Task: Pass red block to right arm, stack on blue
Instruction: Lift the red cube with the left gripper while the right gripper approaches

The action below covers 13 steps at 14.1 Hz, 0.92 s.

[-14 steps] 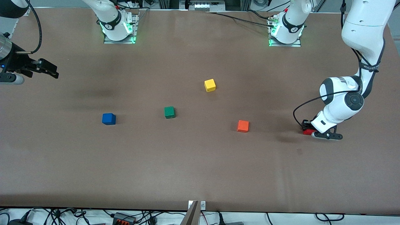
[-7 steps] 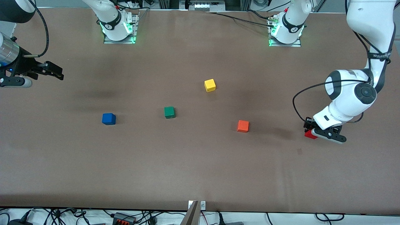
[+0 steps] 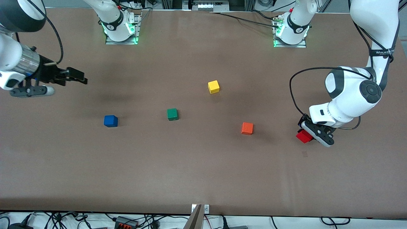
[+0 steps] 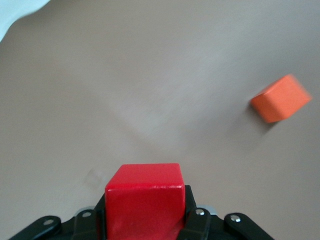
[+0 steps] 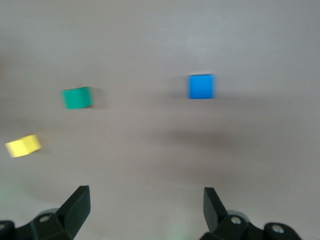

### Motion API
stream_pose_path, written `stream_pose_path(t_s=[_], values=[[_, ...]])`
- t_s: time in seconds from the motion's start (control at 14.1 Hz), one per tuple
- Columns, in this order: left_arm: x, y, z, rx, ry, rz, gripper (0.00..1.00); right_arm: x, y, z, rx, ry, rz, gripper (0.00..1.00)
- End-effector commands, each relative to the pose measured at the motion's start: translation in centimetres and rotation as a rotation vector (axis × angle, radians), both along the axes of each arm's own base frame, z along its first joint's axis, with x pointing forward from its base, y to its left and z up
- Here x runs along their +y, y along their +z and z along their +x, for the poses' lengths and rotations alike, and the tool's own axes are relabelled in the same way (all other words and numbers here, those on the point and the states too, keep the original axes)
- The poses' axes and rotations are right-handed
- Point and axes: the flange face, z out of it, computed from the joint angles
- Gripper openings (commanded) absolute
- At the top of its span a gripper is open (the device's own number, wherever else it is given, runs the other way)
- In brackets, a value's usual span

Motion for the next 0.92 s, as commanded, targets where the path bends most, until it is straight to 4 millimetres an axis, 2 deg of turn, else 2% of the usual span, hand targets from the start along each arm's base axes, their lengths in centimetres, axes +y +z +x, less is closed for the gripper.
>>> stream_pose_path(t_s=[0.0,0.28,0.5,0.57,0.64,0.85], values=[[-0.6,1.2,0.5,-0.003,-0.085,-0.128,0.15,2.0,-2.9,1.5,0.063,-0.042,0.191,1.00],[-4.4,3.1,0.8,-0.007,-0.208,-0.363,0.15,5.6,-7.3,3.7,0.157,-0.129,0.540,1.00],[-10.1,4.3,-0.3,-0.011,-0.275,-0.515,0.15,7.7,-9.4,4.7,0.193,-0.180,0.725,1.00],[-11.4,4.7,-0.6,-0.021,-0.288,-0.561,0.14,8.7,-10.4,4.9,0.212,-0.196,0.778,1.00],[-13.2,5.7,-0.7,-0.057,-0.318,-0.628,0.12,9.4,-11.2,5.2,0.229,-0.220,0.830,1.00],[-17.3,8.2,-1.0,-0.185,-0.407,-0.785,0.11,12.1,-11.8,5.6,0.242,-0.244,0.962,1.00]])
